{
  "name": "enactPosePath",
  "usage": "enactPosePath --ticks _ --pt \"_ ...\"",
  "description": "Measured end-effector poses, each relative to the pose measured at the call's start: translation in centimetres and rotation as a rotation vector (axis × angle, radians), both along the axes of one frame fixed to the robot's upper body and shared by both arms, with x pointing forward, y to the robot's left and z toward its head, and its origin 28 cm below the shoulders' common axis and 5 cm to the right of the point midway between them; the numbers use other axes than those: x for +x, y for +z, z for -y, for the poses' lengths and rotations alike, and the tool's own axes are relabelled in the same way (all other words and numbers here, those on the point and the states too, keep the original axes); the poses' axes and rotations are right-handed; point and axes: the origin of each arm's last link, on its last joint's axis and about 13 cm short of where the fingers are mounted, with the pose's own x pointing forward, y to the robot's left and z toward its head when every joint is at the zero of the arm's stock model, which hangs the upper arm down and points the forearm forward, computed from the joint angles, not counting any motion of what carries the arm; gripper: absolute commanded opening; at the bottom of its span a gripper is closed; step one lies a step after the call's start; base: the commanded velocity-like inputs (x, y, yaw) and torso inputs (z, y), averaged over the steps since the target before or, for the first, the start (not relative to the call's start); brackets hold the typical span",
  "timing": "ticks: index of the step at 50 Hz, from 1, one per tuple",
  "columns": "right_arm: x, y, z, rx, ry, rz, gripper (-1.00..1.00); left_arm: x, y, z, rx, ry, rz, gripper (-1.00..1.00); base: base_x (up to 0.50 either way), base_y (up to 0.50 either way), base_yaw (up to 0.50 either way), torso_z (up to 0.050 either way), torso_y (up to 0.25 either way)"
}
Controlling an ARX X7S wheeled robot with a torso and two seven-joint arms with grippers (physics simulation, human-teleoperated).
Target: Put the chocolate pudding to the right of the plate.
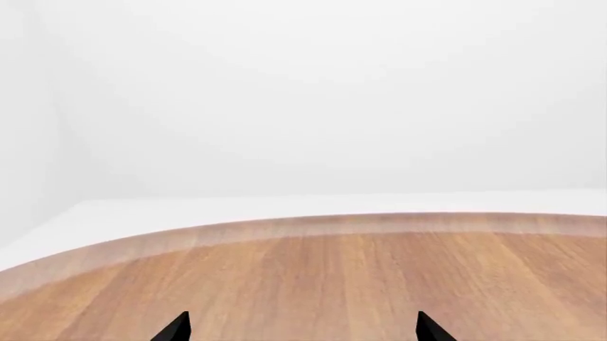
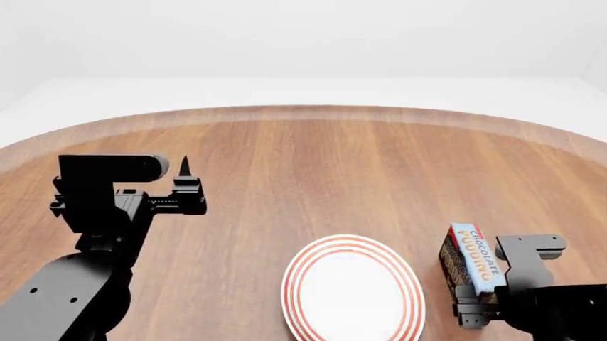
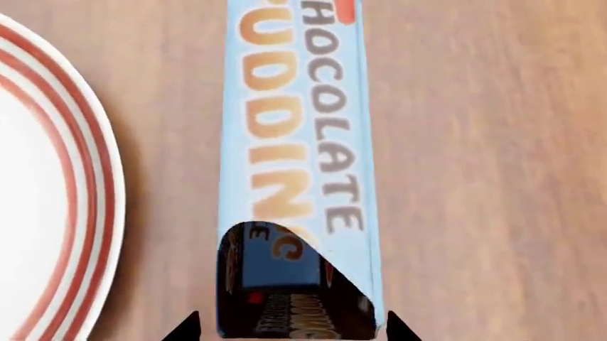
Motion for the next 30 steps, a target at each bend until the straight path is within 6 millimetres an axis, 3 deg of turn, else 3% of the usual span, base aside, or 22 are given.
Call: enactPosePath --ticks 13,30 --pt "0.1 1.2 0.1 -0.021 0.008 0.042 1.0 0.0 -0.1 0.0 -0.002 -0.001 -0.003 1.0 0.0 0.0 0.0 0.0 0.0" --pt "-0.4 7.6 0.3 -0.029 0.017 0.219 1.0 0.1 -0.1 0.1 -0.001 -0.005 -0.003 1.0 0.0 0.0 0.0 0.0 0.0"
